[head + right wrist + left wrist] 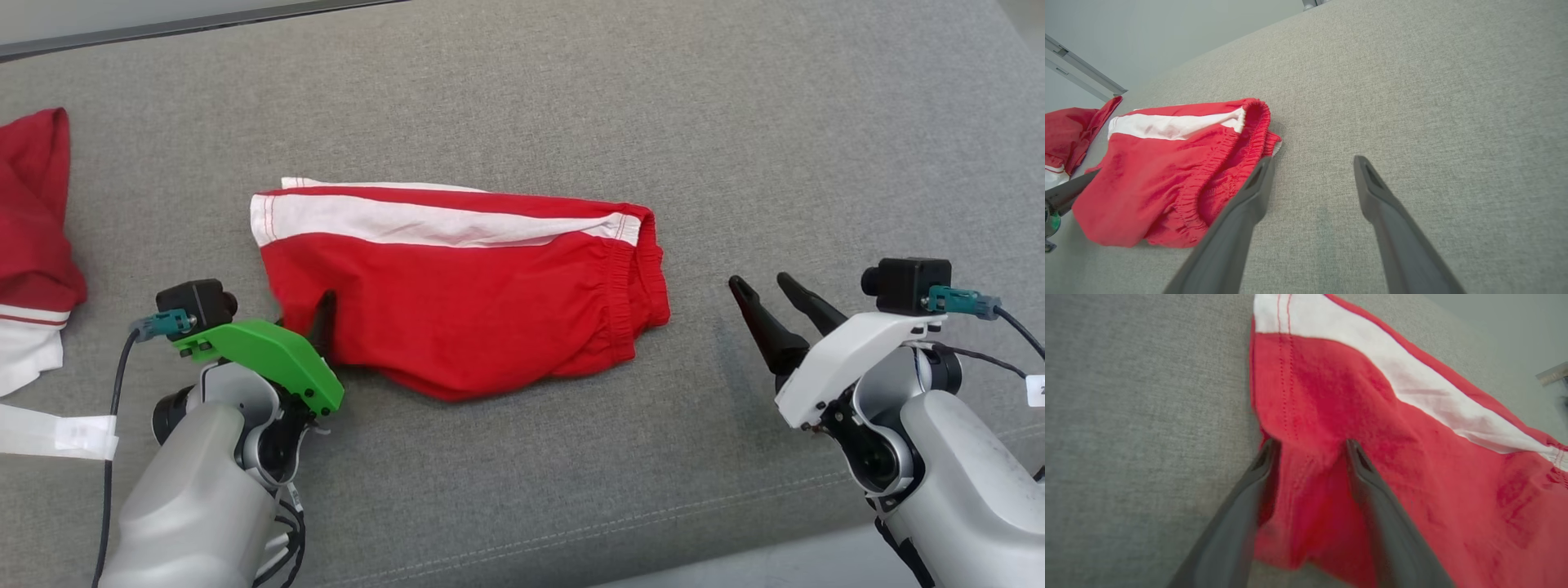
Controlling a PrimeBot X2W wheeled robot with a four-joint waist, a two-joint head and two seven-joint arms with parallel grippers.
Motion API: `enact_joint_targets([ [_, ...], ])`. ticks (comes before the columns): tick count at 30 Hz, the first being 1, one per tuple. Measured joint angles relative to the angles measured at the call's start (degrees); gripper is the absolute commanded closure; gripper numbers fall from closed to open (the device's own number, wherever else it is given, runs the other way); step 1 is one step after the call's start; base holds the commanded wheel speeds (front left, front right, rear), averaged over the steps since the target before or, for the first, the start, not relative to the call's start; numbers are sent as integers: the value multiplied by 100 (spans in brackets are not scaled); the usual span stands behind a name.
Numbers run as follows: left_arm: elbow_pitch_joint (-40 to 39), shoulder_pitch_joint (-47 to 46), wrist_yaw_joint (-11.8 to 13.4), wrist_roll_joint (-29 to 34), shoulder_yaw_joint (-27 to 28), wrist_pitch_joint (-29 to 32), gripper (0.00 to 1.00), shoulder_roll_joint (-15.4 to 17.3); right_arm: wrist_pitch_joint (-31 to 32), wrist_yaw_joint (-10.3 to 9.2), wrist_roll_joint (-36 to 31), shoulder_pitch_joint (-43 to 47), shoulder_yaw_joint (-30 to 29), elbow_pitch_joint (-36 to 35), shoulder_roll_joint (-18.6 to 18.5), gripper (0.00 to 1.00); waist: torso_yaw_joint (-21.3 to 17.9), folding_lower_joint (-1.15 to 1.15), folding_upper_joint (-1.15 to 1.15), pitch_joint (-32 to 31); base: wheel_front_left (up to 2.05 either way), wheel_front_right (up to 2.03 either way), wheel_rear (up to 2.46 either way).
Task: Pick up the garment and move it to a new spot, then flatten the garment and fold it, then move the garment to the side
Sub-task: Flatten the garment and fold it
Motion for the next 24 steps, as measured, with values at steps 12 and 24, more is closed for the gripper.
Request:
enact_joint_targets([
  [12, -530, 614, 107, -27, 107, -661, 100, -12, 180, 0, -136, 258, -297, -147, 116, 0, 149, 0, 0, -141, 0, 0, 0],
  [24, -2717, 2055, 892, -40, -30, -654, 100, 49, 558, 0, -96, 568, -575, -162, 196, 0, 710, 0, 0, -428, 0, 0, 0],
])
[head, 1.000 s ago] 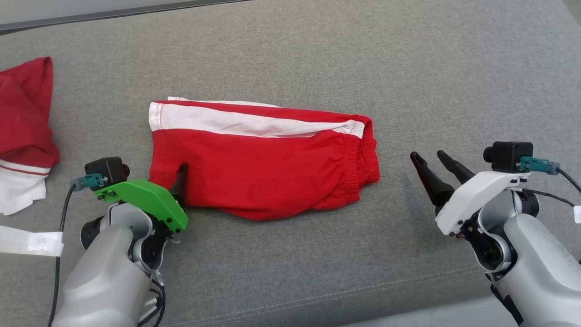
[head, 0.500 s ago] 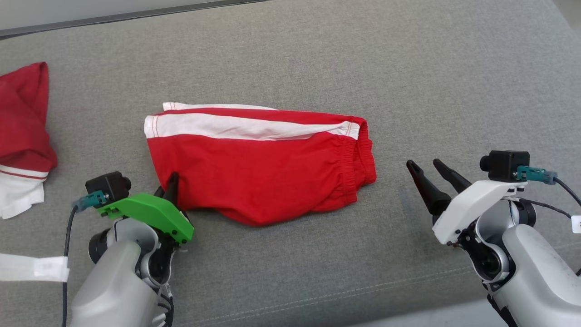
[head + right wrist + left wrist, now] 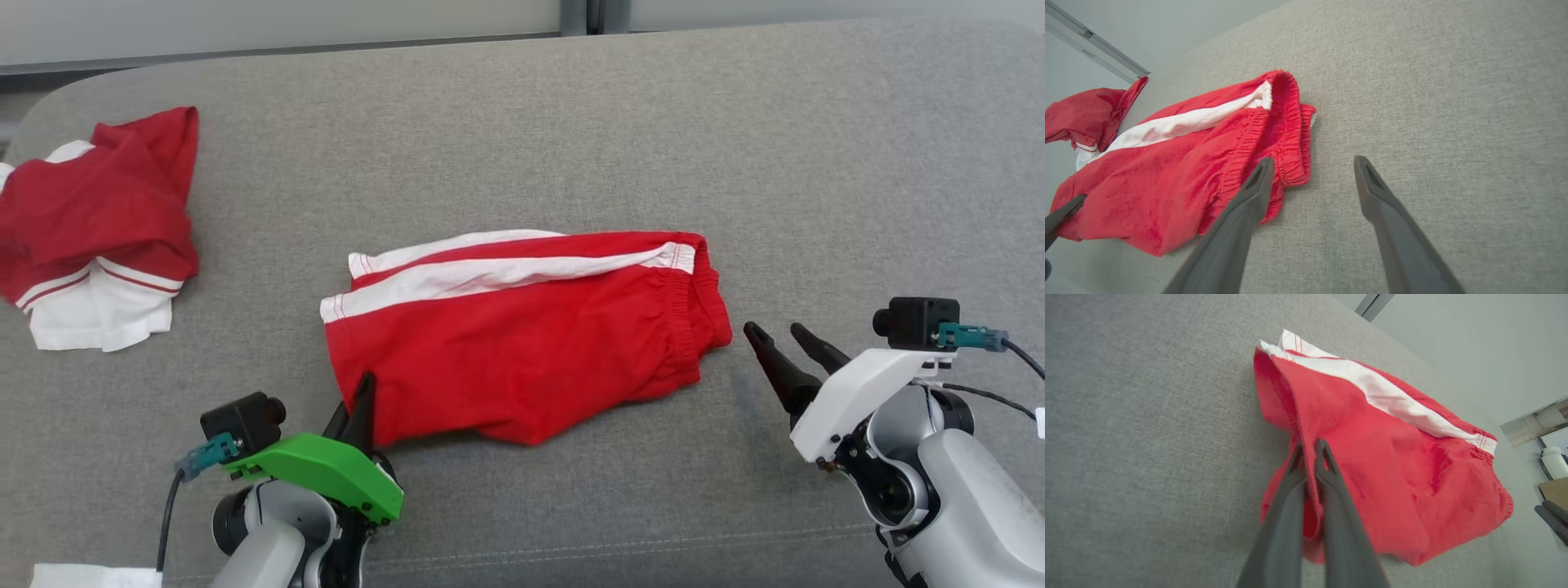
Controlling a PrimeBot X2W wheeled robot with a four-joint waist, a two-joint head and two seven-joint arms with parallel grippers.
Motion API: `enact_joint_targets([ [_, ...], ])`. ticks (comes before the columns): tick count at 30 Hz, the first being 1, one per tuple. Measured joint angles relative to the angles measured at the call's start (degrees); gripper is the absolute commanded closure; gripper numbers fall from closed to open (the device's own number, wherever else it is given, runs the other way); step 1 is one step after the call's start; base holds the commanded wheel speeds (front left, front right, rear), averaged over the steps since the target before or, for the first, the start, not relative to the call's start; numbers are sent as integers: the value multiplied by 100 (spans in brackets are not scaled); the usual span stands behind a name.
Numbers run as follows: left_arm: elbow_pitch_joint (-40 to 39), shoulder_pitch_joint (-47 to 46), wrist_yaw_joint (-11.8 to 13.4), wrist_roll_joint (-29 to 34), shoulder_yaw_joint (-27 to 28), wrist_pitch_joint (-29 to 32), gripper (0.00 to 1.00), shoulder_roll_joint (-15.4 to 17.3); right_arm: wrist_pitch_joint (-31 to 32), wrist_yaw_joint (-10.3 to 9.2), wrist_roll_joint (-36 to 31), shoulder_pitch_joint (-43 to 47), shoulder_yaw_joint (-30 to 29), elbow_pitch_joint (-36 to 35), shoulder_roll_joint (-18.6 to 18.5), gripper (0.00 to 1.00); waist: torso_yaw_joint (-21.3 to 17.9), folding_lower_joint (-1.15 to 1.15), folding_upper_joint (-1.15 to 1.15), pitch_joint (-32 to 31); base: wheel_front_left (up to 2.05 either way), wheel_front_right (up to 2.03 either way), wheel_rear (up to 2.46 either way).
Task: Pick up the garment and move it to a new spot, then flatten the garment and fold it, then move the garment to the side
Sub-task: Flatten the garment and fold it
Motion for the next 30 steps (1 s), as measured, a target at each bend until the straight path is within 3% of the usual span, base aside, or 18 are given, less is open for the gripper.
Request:
enact_joint_targets([
  [7, -802, 392, 416, 15, -118, 348, 100, 144, 156, 0, -23, 61, -15, -31, 55, 0, 231, 0, 0, -154, 0, 0, 0],
  [8, -800, 391, 428, -21, -107, 416, 56, 143, 185, 0, -36, 63, -4, -31, 76, 0, 244, 0, 0, -175, 0, 0, 0],
  [9, -765, 382, 443, -51, -119, 494, 0, 143, 187, 0, -42, 63, 7, -32, 91, 0, 250, 0, 0, -191, 0, 0, 0],
  [15, -204, 167, 543, -97, -52, 690, 0, 190, 241, 0, -70, 52, 73, -30, 130, 0, 159, 0, 0, -207, 0, 0, 0],
  [21, 192, 102, 563, 9, 121, 276, 0, 372, 244, 0, -23, 139, -99, 7, 226, 0, 96, 0, 0, -249, 0, 0, 0],
  [30, -309, 324, 627, 482, 24, -428, 0, 479, 300, 0, -66, 259, -623, 300, 647, 0, 323, 0, 0, -344, 0, 0, 0],
])
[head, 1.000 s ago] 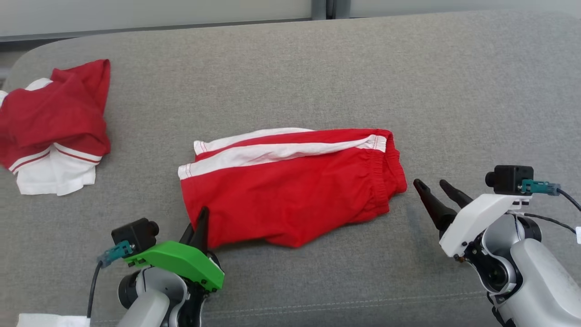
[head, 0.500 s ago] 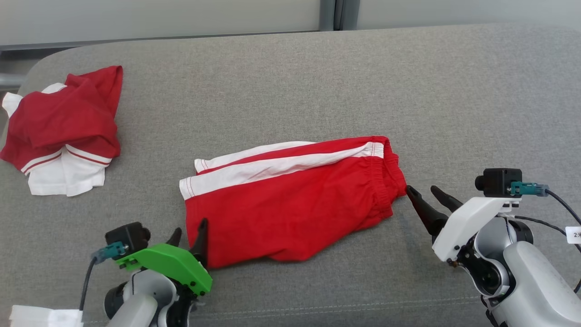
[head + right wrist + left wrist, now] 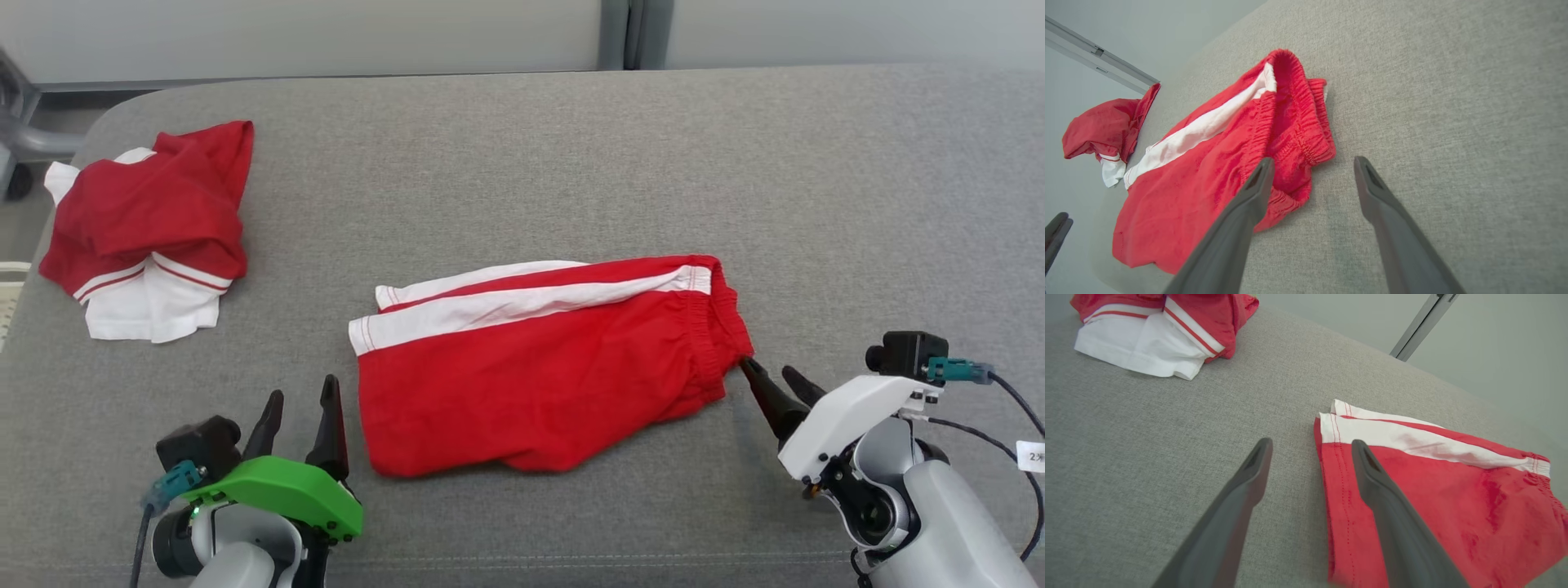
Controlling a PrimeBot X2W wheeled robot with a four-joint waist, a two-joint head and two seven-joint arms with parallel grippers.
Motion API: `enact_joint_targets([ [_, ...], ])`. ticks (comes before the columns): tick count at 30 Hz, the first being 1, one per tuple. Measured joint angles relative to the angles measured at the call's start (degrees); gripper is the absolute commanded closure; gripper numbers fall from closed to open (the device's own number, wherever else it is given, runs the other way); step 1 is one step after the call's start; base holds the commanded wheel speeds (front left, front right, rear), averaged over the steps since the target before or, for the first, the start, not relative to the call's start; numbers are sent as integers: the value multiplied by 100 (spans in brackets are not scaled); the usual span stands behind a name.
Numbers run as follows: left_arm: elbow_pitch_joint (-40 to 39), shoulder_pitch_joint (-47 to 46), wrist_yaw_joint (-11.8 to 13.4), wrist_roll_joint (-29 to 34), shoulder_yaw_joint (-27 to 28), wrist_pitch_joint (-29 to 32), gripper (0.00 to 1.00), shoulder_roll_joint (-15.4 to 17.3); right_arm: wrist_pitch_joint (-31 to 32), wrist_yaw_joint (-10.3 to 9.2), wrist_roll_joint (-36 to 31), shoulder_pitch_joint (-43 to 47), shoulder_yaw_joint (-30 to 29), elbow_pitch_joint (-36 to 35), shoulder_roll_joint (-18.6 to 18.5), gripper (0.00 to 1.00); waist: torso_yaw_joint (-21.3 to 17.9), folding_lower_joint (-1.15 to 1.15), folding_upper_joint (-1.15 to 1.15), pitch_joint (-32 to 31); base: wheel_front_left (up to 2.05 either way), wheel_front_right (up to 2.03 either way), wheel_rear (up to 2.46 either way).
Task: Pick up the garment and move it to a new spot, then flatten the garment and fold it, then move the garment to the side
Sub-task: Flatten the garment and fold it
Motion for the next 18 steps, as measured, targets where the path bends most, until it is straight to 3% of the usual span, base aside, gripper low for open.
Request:
enact_joint_targets([
  [6, -755, 286, 246, 157, -111, -115, 0, -15, 187, 0, -130, -137, -313, 333, 354, 0, 392, 0, 0, -13, 0, 0, 0],
  [18, -1370, 455, 468, 241, -240, 11, 0, 13, 178, 7, -935, -386, -1300, 1237, 515, 0, 1028, 0, 0, 0, 0, 0, 0],
])
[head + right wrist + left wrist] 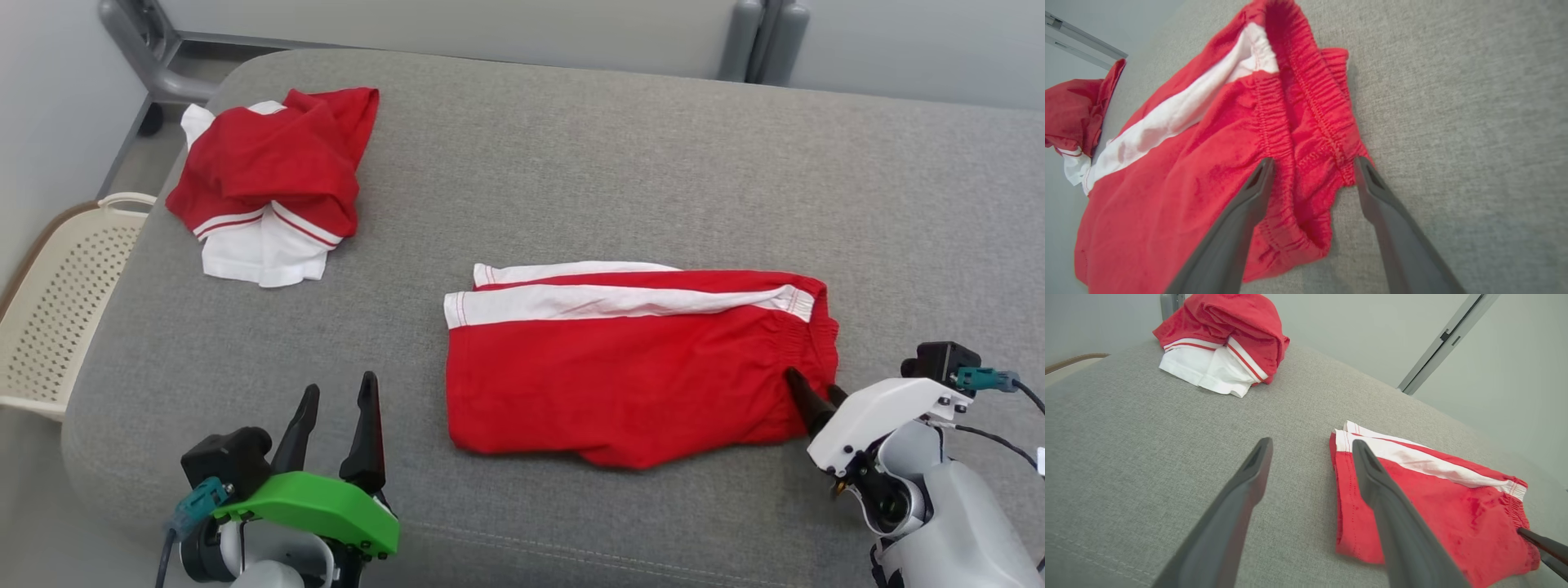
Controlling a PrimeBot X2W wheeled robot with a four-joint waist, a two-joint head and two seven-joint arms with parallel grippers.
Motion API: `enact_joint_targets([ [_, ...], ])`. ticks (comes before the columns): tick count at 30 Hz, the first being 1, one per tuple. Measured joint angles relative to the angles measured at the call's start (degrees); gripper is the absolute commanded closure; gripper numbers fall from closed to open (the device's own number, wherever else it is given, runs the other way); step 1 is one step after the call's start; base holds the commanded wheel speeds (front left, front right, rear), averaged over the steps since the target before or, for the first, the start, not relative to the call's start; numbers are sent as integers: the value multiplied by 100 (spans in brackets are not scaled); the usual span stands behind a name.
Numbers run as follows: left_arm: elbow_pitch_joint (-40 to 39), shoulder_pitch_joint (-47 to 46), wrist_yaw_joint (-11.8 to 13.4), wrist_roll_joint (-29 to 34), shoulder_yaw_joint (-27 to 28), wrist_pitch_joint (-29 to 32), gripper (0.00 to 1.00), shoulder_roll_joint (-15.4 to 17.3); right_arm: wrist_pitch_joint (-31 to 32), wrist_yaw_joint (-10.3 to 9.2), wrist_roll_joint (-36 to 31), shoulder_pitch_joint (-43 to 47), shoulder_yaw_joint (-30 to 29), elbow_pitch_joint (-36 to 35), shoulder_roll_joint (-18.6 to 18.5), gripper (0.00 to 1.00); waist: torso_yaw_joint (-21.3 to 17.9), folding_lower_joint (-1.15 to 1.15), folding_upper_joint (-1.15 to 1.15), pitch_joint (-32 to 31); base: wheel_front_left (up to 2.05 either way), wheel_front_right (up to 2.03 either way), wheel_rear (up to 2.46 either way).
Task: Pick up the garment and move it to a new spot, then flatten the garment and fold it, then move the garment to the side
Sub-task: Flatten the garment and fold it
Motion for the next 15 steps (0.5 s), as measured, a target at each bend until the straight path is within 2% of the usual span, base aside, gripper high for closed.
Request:
enact_joint_targets([
  [5, -88, 44, 24, 1, -14, 4, 0, 22, -100, 0, -168, -170, -476, 396, 57, 0, 196, 0, 0, -2, 0, 0, 0],
  [10, -123, 108, 58, 4, -47, 8, 0, 26, -151, -1, 49, -275, -471, 576, 100, 0, 262, 0, 0, -27, 0, 0, 0],
  [11, -125, 117, 69, 4, -53, 24, 0, 30, -148, -1, 144, -299, -405, 601, 101, 17, 257, 0, 0, -29, 0, 0, 0],
  [12, -125, 119, 70, 4, -59, 34, 0, 36, -148, -2, 189, -321, -310, 619, 99, 50, 248, 0, 0, -32, 0, 0, 0],
  [15, -130, 121, 73, 5, -76, 58, 0, 58, -134, -2, 209, -358, -3, 723, 108, 65, 212, 0, 0, -41, 0, 0, 0],
])
